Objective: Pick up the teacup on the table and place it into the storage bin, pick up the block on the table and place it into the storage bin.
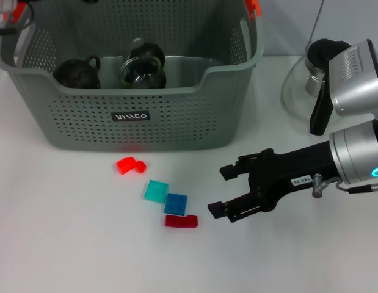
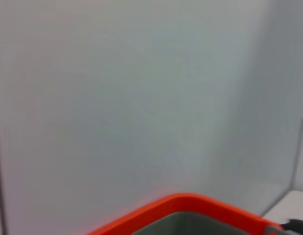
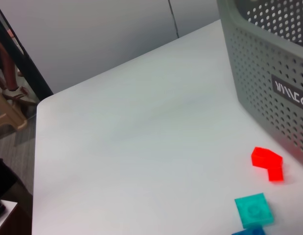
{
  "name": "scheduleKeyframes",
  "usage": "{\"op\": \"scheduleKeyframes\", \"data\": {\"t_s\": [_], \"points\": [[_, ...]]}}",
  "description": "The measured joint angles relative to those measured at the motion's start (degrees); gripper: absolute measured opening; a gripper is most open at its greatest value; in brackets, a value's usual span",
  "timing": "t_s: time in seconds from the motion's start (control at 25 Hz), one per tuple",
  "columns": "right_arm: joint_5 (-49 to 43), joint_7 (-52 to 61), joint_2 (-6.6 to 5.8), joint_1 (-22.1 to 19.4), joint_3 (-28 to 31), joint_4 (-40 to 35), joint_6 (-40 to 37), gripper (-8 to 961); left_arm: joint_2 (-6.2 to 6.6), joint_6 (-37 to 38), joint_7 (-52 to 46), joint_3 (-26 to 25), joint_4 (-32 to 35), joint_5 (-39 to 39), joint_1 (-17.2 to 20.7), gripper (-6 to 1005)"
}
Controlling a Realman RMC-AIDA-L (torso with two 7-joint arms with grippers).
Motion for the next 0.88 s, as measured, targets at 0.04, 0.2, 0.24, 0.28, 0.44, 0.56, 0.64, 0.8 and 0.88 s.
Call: {"op": "scheduleKeyframes", "data": {"t_s": [0.04, 0.2, 0.24, 0.28, 0.44, 0.56, 0.64, 0.8, 0.88], "points": [[-0.01, -0.01, 0.02, 0.0, -0.03, 0.02, -0.11, 945, 0.18, -1.52, -0.81, 0.68, -0.82, -0.03, -0.1, 229], [0.0, -0.02, 0.06, 0.0, -0.11, 0.04, -0.27, 945, 0.03, -3.63, -1.23, 1.22, -1.35, -0.06, -0.21, 246], [0.0, -0.02, 0.06, 0.0, -0.11, 0.04, -0.27, 945, 0.01, -3.7, -1.24, 1.22, -1.29, -0.1, -0.18, 250], [-0.02, -0.02, 0.06, 0.01, -0.11, 0.05, -0.28, 945, -0.01, -3.86, -1.28, 1.22, -1.22, -0.17, -0.05, 255], [-0.29, -0.02, 0.05, 0.13, -0.03, 0.06, -0.3, 945, -0.11, -3.24, -1.94, 0.93, -0.09, -0.49, 0.45, 386], [-0.35, -0.03, -0.02, 0.28, 0.19, 0.06, -0.41, 945, -0.63, 1.51, -3.2, 0.78, 4.55, -2.19, 2.17, 509], [-0.36, -0.03, -0.02, 0.32, 0.38, 0.06, -0.5, 945, -1.26, 8.37, -2.3, 0.95, 8.62, -5.27, 4.16, 586], [-0.33, -0.03, -0.03, 0.35, 0.62, 0.09, -0.45, 945, -3.07, 25.35, 4.28, 1.26, 15.15, -10.19, 8.84, 724], [-0.27, -0.02, -0.02, 0.36, 0.84, 0.18, -0.21, 945, -4.2, 32.44, 7.15, 1.47, 17.33, -10.78, 11.1, 769]]}}
